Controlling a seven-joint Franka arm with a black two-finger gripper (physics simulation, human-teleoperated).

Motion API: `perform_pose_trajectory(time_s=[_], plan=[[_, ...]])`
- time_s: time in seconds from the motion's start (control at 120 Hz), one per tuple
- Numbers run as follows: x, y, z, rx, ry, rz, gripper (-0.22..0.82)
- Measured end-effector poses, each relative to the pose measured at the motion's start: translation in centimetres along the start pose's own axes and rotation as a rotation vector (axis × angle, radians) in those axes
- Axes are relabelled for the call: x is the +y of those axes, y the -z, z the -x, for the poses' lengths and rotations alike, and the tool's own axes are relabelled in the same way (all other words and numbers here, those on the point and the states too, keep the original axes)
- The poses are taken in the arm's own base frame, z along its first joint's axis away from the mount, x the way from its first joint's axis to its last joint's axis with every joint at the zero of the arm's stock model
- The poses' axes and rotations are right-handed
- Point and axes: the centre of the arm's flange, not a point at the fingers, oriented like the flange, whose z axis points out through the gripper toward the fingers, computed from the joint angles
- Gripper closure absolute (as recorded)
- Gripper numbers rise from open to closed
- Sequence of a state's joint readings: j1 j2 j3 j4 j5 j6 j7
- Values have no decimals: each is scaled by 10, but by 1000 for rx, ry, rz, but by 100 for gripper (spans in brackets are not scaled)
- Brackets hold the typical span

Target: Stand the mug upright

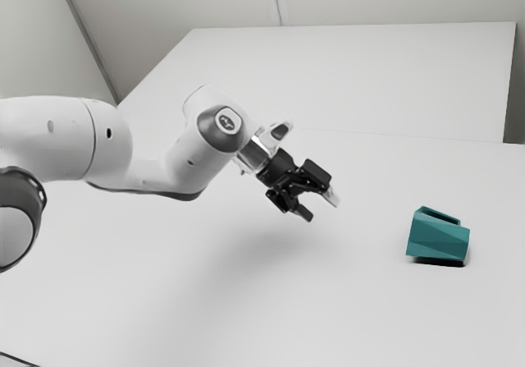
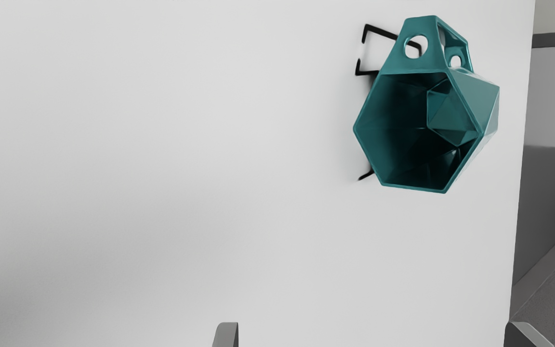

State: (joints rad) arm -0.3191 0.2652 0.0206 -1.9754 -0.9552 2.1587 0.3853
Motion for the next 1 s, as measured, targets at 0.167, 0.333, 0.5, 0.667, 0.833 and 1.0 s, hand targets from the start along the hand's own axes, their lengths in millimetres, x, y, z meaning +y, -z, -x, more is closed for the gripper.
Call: perform_pose_trajectory(time_s=[0.167, 0.333, 0.5, 0.667, 0.833, 1.0], plan=[[16, -34, -1, 11, -48, 25, 0], [33, -64, -9, 21, -101, 38, 0], [46, -96, -17, 14, -147, 47, 0], [61, -116, -18, 27, -186, 53, 0], [73, -127, -24, 62, -211, 59, 0], [76, -128, -32, 96, -227, 54, 0]])
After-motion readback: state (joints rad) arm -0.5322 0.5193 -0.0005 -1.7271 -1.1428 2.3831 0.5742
